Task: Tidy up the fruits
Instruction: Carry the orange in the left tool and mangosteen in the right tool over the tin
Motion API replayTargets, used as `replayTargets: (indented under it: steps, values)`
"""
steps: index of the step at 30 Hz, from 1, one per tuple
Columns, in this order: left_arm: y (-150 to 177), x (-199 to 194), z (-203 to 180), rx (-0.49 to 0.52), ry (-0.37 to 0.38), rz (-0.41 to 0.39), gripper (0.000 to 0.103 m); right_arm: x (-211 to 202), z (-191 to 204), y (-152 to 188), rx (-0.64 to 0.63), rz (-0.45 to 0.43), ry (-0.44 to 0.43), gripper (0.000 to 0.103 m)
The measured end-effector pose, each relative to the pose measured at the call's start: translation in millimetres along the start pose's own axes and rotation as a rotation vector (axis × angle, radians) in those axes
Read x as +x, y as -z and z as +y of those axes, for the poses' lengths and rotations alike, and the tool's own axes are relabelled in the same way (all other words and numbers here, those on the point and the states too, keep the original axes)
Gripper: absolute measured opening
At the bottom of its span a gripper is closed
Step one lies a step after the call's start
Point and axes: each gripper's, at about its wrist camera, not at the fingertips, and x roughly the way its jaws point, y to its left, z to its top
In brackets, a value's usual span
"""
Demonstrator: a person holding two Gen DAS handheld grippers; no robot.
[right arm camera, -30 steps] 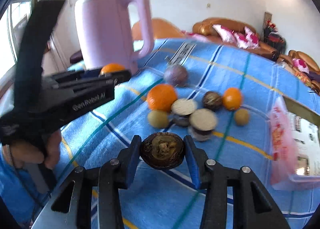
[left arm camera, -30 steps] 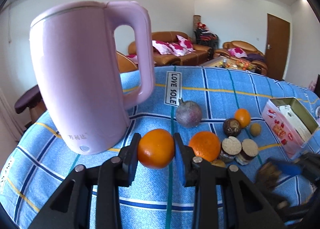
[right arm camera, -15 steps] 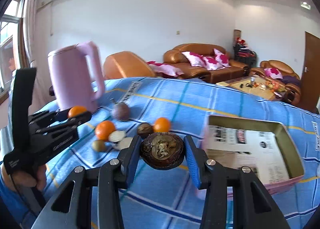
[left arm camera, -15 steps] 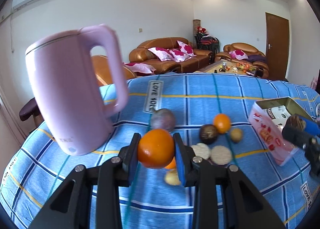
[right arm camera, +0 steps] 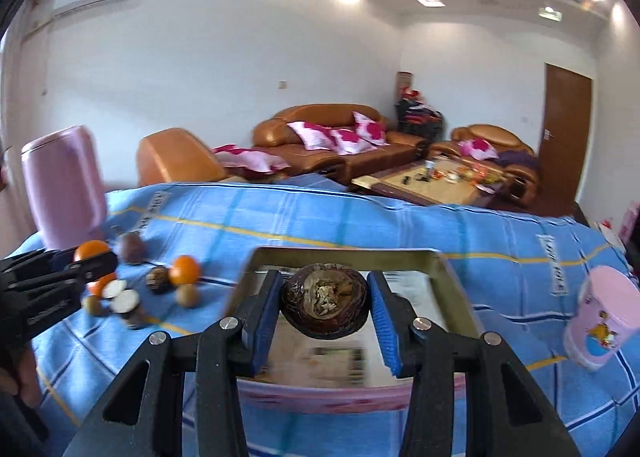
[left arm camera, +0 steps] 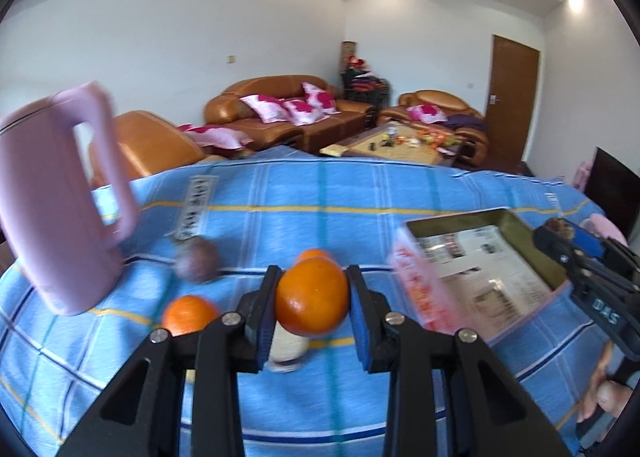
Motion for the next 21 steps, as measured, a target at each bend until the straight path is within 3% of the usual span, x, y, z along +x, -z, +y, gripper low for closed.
replayTargets:
  steps: [7, 12, 17, 21]
  values:
    - [-6, 14, -50, 0.021, 0.155, 0.008, 0.034, 7, -52, 3, 0.058, 0.024, 0.075, 0.046]
    - [-8, 30, -84, 0.034, 0.262, 0.037, 0.034, 12, -67, 5, 0.071, 0.046, 0.120, 0.046]
    - [-6, 48, -109, 0.040, 0.279, 0.073, 0.034, 25, -77, 10, 0.101, 0.111, 0.131, 0.046]
    - [-1, 52, -123, 0.094, 0.238, 0.071, 0.034, 33, -79, 14, 0.115, 0.152, 0.112, 0.046]
